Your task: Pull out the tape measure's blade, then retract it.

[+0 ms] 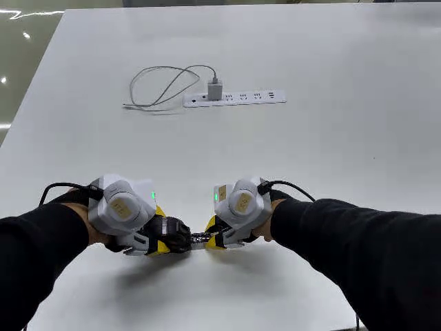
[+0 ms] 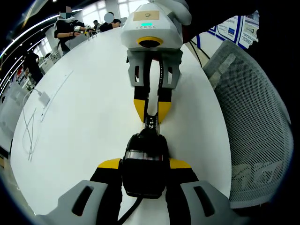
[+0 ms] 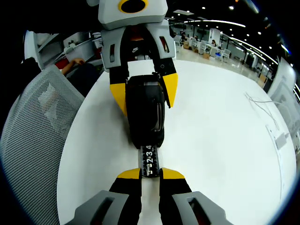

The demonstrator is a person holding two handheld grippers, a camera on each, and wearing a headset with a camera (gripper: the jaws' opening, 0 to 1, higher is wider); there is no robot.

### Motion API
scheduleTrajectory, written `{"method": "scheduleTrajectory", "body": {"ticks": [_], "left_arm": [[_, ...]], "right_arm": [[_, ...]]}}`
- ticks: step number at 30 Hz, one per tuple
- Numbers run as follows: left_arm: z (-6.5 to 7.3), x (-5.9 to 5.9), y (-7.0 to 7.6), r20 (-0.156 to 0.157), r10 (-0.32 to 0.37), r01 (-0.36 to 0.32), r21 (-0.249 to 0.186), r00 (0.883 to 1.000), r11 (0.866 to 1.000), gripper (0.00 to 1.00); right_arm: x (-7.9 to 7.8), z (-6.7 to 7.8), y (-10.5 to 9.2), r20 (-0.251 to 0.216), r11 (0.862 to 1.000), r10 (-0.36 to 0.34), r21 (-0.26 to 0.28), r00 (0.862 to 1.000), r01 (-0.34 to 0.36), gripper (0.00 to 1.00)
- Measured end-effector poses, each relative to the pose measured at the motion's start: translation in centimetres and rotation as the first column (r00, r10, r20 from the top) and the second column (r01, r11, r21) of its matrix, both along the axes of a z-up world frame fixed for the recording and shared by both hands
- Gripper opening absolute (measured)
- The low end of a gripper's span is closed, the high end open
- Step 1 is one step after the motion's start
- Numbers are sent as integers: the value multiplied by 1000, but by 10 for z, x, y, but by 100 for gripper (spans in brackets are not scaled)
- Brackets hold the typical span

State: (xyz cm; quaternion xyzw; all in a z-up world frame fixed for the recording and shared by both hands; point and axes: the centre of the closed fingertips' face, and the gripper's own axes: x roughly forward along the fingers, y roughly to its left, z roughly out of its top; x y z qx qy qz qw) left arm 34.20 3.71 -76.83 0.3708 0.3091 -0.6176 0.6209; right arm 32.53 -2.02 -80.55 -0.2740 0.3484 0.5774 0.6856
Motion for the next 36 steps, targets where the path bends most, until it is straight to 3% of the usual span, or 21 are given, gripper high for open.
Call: {"method": "scheduleTrajectory", "body": {"ticks": [36], "left_arm": [[0, 1, 0, 4, 8, -8, 2, 1000, 1000, 30]], "right_arm": [[-1, 1, -26, -11, 999, -26, -20, 1000, 26, 10]]}}
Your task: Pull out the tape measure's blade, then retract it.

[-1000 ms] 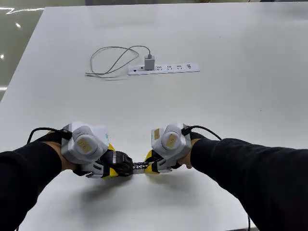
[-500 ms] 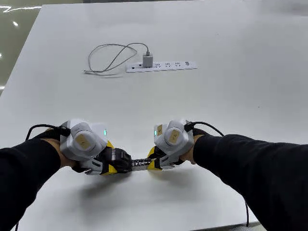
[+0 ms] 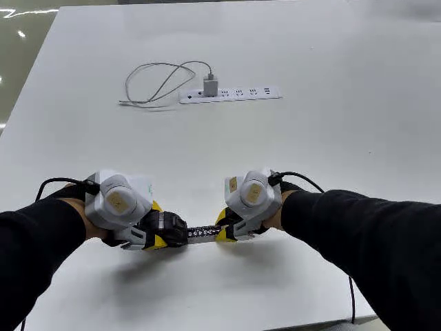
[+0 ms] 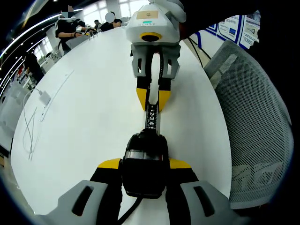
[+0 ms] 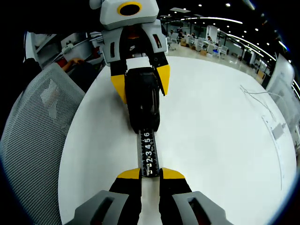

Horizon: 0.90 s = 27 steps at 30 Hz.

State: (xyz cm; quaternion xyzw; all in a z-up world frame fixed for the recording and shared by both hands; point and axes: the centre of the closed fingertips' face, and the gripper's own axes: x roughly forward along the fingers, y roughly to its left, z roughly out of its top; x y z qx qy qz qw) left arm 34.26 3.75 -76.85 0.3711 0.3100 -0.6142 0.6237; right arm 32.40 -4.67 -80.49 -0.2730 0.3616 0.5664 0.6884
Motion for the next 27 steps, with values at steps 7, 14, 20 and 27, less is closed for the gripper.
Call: {"method": "scheduleTrajectory", "body": {"ticks": [7, 14, 20, 27], "left_arm": [[0, 0, 0, -3, 1, -1, 2, 1000, 1000, 30], [1, -1, 0, -2, 2, -2, 0, 1000, 1000, 30], [0, -1, 0, -2, 4, -4, -1, 1000, 1000, 30], [0, -1, -1, -5, 5, -5, -3, 1000, 1000, 30]], "right_arm": [[0, 0, -3, -2, 1000, -3, -3, 1000, 3, 10], [-1, 0, -6, -3, 1000, -4, -8, 1000, 4, 10], [-2, 0, -11, -4, 1000, -9, -12, 1000, 9, 10], [-2, -1, -15, -8, 1000, -14, -18, 1000, 14, 10]]}}
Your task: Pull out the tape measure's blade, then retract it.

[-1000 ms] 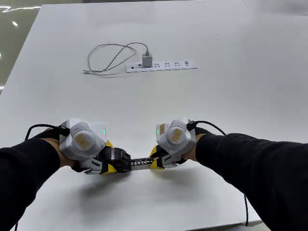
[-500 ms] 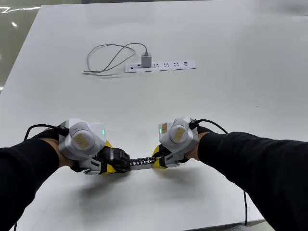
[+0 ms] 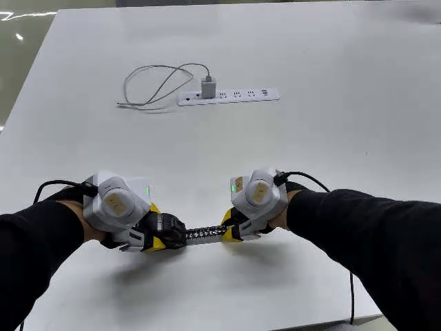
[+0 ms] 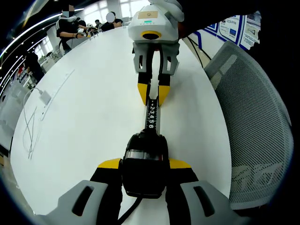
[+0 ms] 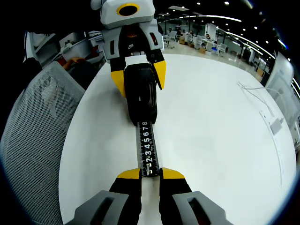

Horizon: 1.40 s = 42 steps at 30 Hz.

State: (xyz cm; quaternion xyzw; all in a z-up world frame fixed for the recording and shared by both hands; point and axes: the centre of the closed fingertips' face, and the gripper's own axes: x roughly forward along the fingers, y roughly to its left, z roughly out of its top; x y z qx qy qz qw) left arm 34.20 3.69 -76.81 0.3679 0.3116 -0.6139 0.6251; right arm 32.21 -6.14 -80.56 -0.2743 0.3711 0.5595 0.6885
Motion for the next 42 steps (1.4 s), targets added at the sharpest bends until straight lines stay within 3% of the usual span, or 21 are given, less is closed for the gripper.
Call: {"method": "scheduleTrajectory", "body": {"ticks": [42], "left_arm": [[0, 0, -1, 0, 0, 0, -2, 1000, 1000, 30]], "right_arm": [[-4, 1, -22, -17, 1000, -20, -9, 1000, 20, 9]]}}
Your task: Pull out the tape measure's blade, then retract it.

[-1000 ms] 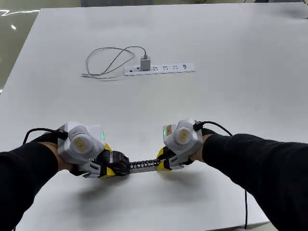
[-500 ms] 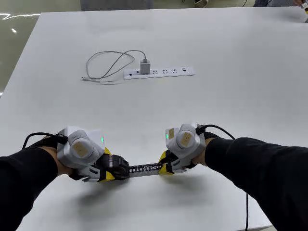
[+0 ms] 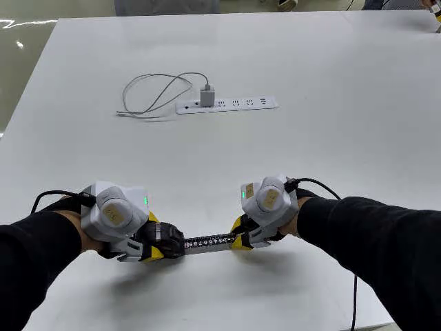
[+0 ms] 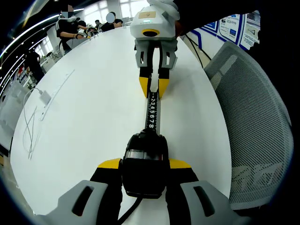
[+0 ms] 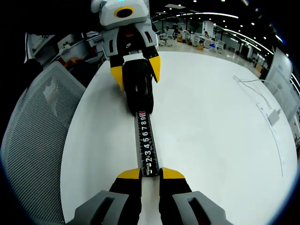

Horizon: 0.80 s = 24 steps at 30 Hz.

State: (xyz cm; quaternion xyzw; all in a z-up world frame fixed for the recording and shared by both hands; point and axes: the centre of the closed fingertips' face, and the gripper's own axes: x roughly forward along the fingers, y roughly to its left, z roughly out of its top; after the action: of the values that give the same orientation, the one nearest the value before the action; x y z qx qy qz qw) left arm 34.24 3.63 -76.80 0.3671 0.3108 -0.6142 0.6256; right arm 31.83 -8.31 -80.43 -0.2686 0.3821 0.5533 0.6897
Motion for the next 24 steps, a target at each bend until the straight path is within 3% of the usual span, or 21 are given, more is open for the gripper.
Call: {"method": "scheduleTrajectory", "body": {"ticks": [24], "left_arm": [[0, 0, 0, 4, 0, 0, 3, 1000, 1000, 30]], "right_arm": [[-1, 0, -9, -5, 1000, -10, -5, 1000, 10, 10]]}}
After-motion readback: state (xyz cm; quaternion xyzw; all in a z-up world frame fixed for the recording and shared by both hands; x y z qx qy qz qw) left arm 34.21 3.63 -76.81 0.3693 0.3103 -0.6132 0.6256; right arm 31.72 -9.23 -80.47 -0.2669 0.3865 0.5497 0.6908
